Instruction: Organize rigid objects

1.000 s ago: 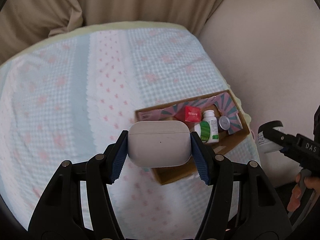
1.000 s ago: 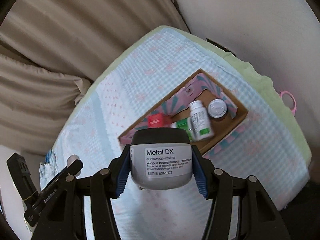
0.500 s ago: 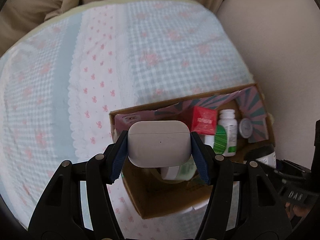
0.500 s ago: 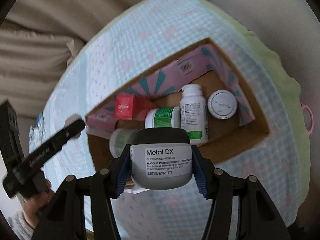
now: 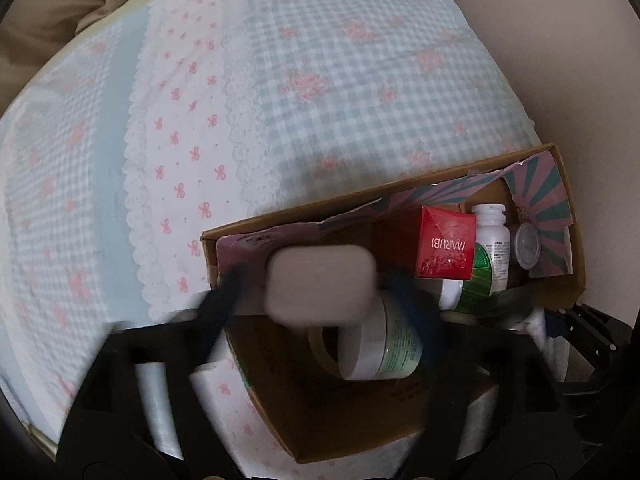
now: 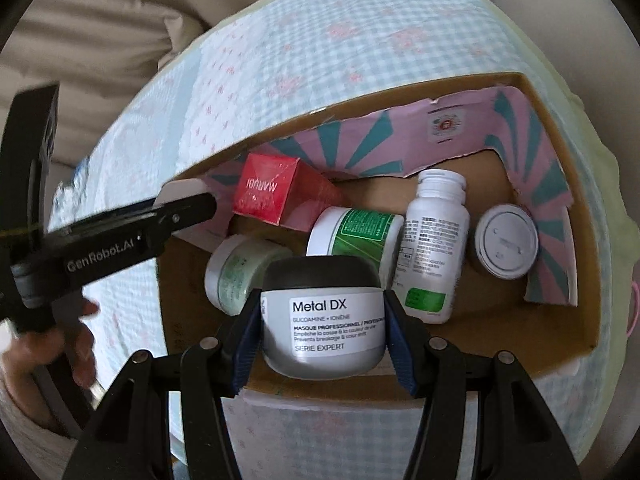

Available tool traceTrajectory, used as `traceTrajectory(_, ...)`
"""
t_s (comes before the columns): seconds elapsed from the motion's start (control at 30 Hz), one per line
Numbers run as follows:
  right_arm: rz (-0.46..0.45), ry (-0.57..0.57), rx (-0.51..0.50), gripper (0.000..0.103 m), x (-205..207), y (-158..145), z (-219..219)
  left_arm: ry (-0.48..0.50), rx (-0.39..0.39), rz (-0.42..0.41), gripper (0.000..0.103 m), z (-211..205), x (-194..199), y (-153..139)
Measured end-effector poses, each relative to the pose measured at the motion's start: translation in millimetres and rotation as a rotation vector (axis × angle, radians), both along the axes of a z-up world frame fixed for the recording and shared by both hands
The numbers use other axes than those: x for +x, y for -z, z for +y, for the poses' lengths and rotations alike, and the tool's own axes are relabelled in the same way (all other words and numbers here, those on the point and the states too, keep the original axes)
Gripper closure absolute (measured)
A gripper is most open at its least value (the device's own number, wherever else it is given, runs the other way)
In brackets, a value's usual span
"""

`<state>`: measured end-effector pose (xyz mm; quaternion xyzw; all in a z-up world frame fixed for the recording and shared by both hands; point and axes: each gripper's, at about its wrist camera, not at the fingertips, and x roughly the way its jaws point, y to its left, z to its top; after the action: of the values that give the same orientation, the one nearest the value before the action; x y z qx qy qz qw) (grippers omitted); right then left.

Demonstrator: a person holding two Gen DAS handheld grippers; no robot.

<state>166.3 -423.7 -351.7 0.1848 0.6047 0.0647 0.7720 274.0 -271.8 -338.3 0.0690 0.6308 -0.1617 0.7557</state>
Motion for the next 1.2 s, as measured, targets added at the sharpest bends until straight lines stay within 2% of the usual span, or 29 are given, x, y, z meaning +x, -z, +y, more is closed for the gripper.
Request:
traceTrajectory(0.03, 0.0, -0.015, -0.018, 0.045, -0.4, -0.3, 1.8, -0.001, -0.005, -0.009, 0.0, -0.2, -0.7, -0.3)
traceTrajectory(0.1, 0.011, -0.05, -0.061, 0.01, -0.3, -0.4, 6.6, -0.006, -0.018, -0.009, 0.0, 4.2, -2.3, -2.8)
traceTrajectory(0.17, 0.011, -0.063, -0.103, 0.0, -4.5, -3.6, 6.8, -0.013, -0.009, -0.011, 0.0, 9.6, -3.4, -4.1)
traceTrajectory(0.57, -0.01, -0.028, -0.133, 0.0, -10.8, -9.6, 5.6, -0.063, -0.037, -0.027, 0.0, 25.5, -1.6, -7.0)
traceTrajectory(0.77, -0.034, -0.026, -0.157, 0.0, -11.9, -23.2, 15.4, -0.064, -0.065, -0.059, 0.0, 45.5, -13.6, -34.3)
traceTrajectory(1.03, -0.107, -0.028, -0.2, 0.0, -30.7, -64.5, 31.5, -0.085, -0.113, -0.137, 0.0, 78.9, -41.8, -88.5)
traceTrajectory(1.2, -0.184, -0.028, -0.222, 0.0, -51.2, -114.1, 53.4, -0.132, -0.153, -0.223, 0.0, 121.5, -70.5, -151.0)
